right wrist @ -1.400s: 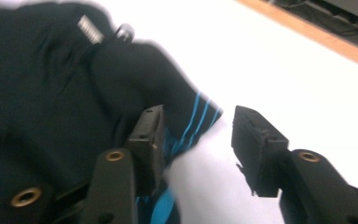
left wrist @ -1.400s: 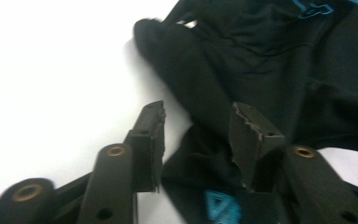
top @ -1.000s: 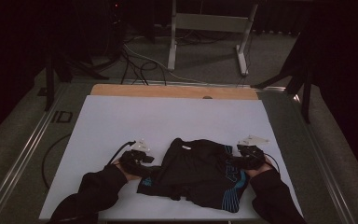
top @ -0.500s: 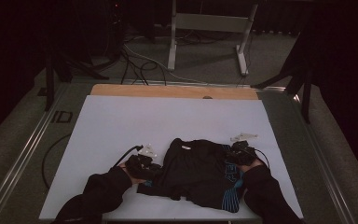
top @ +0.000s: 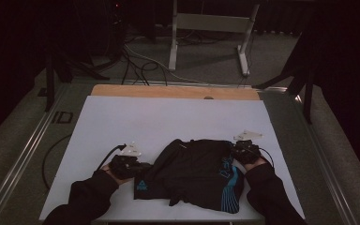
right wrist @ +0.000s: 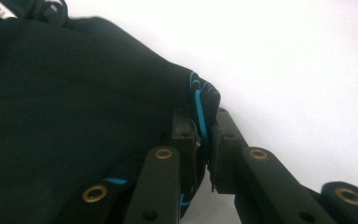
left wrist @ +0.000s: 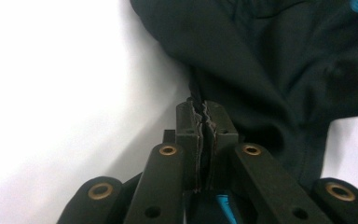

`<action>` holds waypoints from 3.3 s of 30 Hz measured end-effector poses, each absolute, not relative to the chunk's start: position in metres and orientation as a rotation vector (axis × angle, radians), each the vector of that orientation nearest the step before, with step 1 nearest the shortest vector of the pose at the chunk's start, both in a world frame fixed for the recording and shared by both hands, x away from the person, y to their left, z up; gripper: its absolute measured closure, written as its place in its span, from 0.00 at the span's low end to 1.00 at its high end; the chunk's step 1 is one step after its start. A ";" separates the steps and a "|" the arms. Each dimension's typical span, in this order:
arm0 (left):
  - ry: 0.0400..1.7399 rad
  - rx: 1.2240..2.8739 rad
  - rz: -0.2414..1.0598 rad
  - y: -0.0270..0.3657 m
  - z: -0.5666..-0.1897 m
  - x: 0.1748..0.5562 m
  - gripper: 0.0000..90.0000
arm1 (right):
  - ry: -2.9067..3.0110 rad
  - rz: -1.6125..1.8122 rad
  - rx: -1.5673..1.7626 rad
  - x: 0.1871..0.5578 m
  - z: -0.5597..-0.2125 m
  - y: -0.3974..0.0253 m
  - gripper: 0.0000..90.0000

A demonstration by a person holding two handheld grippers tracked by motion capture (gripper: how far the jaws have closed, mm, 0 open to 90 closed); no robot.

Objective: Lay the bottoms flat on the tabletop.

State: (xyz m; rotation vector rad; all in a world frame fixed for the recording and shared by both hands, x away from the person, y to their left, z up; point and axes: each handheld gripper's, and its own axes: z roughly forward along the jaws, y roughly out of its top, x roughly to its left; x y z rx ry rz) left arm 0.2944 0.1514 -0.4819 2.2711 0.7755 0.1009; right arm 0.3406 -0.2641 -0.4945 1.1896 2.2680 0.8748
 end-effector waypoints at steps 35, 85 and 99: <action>0.842 2.199 -0.051 0.160 -0.464 0.274 0.69 | 2.313 0.805 1.164 0.321 -0.501 -0.277 0.91; 1.227 2.186 0.055 0.132 -0.491 0.350 0.49 | 2.306 0.848 1.072 0.336 -0.494 -0.250 0.91; 1.199 2.139 0.128 0.146 -0.475 0.345 0.57 | 2.308 0.848 1.074 0.335 -0.495 -0.251 0.91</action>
